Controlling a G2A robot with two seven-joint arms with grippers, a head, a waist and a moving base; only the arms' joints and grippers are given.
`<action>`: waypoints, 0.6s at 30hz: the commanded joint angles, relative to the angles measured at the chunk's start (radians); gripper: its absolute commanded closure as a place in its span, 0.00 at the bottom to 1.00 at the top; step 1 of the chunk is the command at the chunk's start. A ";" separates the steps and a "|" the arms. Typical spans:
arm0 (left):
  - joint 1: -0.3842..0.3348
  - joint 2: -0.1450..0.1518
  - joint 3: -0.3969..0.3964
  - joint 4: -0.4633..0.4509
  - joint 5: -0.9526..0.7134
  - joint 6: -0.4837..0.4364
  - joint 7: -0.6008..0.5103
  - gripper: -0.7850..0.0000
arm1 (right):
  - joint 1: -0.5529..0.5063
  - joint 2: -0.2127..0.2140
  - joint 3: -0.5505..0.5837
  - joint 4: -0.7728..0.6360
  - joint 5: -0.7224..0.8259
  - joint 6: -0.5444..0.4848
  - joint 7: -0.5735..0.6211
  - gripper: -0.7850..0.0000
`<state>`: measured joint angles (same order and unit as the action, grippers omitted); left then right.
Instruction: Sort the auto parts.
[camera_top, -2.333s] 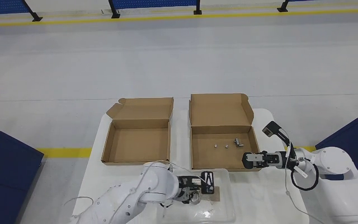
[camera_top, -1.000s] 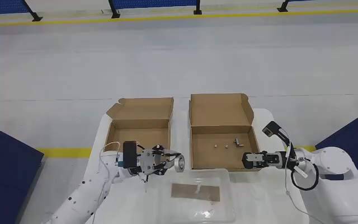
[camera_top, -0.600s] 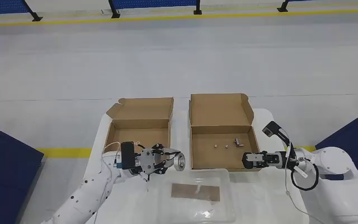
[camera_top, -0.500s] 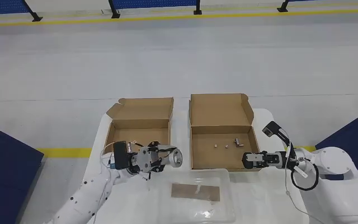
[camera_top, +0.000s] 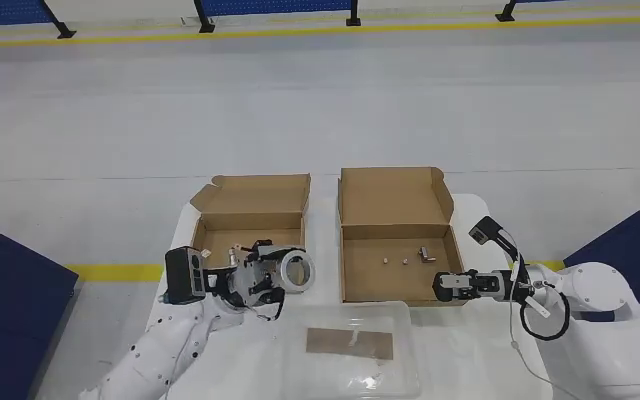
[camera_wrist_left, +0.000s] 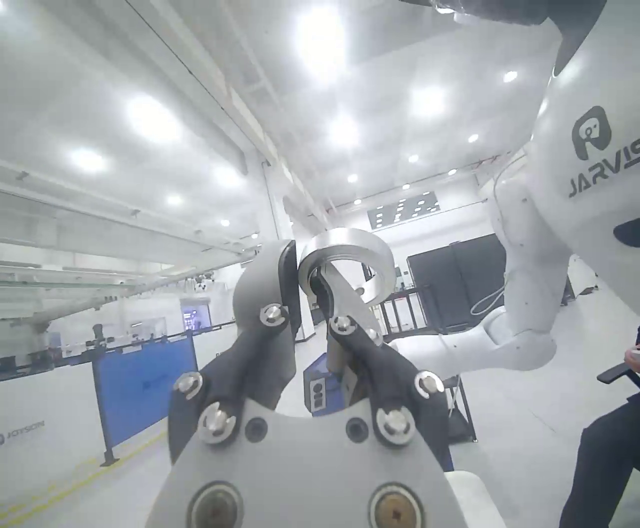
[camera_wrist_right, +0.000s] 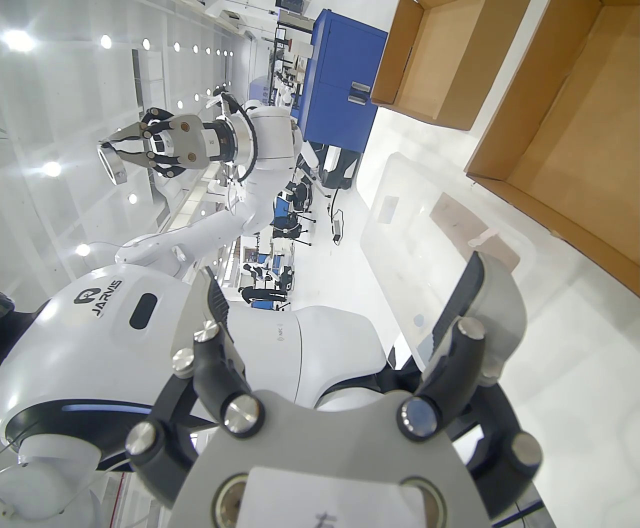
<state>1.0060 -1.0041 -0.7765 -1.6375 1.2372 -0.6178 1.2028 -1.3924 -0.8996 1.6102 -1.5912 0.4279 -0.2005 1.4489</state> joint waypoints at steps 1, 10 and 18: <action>0.000 0.000 0.000 0.000 0.001 0.000 0.000 1.00 | 0.000 0.000 0.000 0.000 0.000 0.000 0.000 0.00; 0.017 -0.020 0.001 -0.084 -0.120 0.000 -0.001 1.00 | 0.000 0.000 0.000 0.000 0.000 0.000 0.000 0.00; 0.013 -0.044 0.010 -0.162 -0.260 0.001 0.001 1.00 | 0.000 0.000 0.000 0.000 0.000 0.000 0.000 0.00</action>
<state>1.0193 -1.0453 -0.7671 -1.7854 0.9932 -0.6118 1.2086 -1.3924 -0.8996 1.6102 -1.5912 0.4279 -0.2005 1.4489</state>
